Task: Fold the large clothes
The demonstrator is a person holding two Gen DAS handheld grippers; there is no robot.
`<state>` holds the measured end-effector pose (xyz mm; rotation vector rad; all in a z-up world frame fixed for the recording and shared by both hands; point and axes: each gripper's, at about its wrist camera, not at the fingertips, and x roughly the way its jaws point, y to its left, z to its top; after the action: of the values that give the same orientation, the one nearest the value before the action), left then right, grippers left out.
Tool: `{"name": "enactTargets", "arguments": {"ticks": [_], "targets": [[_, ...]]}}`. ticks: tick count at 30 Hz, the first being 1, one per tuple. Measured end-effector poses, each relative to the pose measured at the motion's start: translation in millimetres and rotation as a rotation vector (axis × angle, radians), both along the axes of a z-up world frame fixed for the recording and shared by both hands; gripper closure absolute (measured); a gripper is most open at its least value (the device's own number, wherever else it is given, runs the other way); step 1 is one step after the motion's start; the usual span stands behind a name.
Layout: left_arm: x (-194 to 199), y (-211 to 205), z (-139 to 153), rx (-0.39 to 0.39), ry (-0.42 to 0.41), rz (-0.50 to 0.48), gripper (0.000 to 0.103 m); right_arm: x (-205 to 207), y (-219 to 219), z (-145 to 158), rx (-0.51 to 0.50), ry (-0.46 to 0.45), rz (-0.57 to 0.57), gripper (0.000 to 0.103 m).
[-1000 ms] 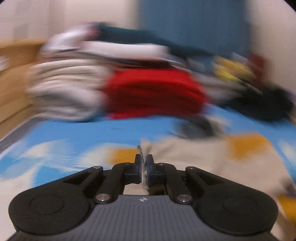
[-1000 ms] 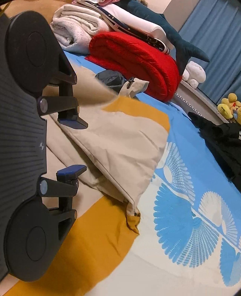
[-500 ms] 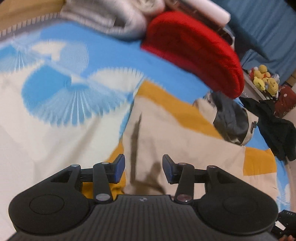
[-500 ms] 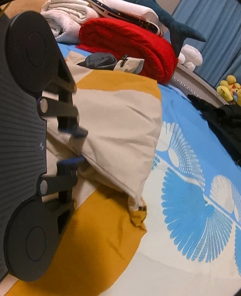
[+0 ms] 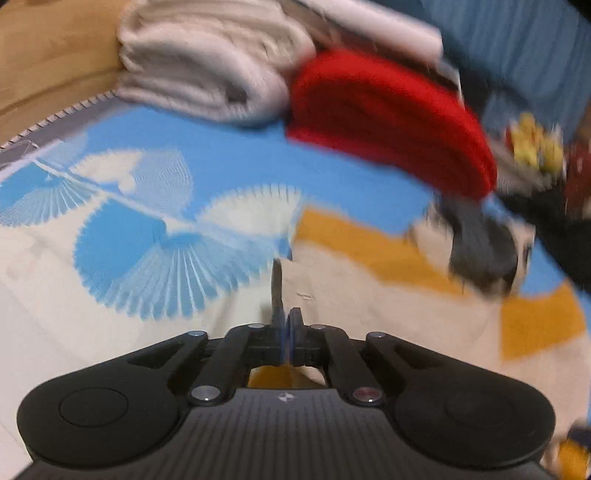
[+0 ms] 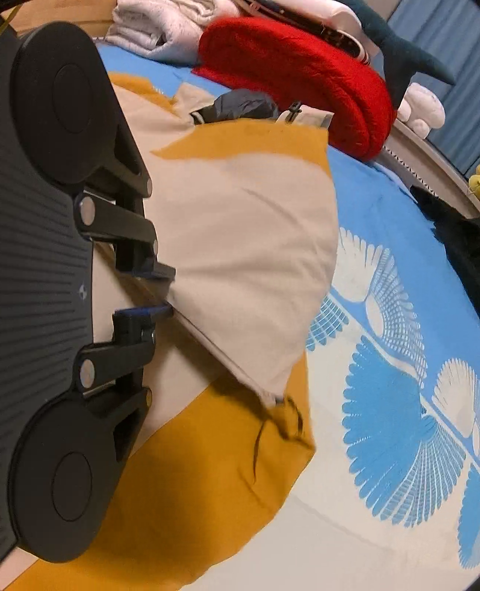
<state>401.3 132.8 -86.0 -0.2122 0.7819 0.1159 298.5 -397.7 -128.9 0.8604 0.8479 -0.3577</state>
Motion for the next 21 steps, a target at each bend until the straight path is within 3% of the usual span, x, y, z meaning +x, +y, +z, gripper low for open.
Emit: {"name": "enactTargets", "arguments": {"ticks": [3,6,8,10,12,14,15,16,18,20,21], "targets": [[-10.7,-8.0,7.7,0.031,-0.066,0.023,0.091,-5.0,12.9,25.7,-0.09,-0.073,0.021,0.083],[-15.0,-13.6,16.0,0.014,-0.134,0.006,0.09,-11.3,17.6,43.3,-0.127,-0.151,0.022,0.083],[-12.0,-18.2,10.7,-0.013,-0.121,-0.04,0.087,-14.7,17.1,52.2,-0.172,-0.249,0.022,0.082],[-6.7,-22.0,1.1,-0.043,-0.082,-0.07,0.087,-5.7,9.4,46.9,-0.192,-0.303,0.031,0.071],[-1.7,-24.8,-13.7,-0.057,-0.008,-0.071,0.087,11.7,-5.9,16.1,-0.162,-0.178,0.017,0.067],[-0.2,-24.5,-24.6,-0.071,0.047,-0.066,0.087,18.1,-27.3,-30.4,-0.029,0.028,-0.027,0.065],[0.0,-23.9,-25.7,-0.078,0.052,-0.062,0.087,11.7,-37.2,-44.9,0.058,0.053,-0.078,0.069],[0.5,-21.8,-24.9,-0.085,0.041,-0.065,0.087,7.1,-41.9,-43.6,0.085,0.033,-0.107,0.071],[0.3,-22.2,-18.3,-0.1,0.004,-0.082,0.087,10.3,-40.2,-18.4,0.003,-0.022,-0.062,0.068],[-0.9,-23.5,-14.1,-0.1,-0.005,-0.084,0.077,9.4,-37.8,8.6,-0.073,-0.124,-0.023,0.068],[-1.3,-23.5,-13.7,-0.102,0.001,-0.078,0.077,7.8,-40.0,17.0,-0.074,-0.16,-0.023,0.067]]}}
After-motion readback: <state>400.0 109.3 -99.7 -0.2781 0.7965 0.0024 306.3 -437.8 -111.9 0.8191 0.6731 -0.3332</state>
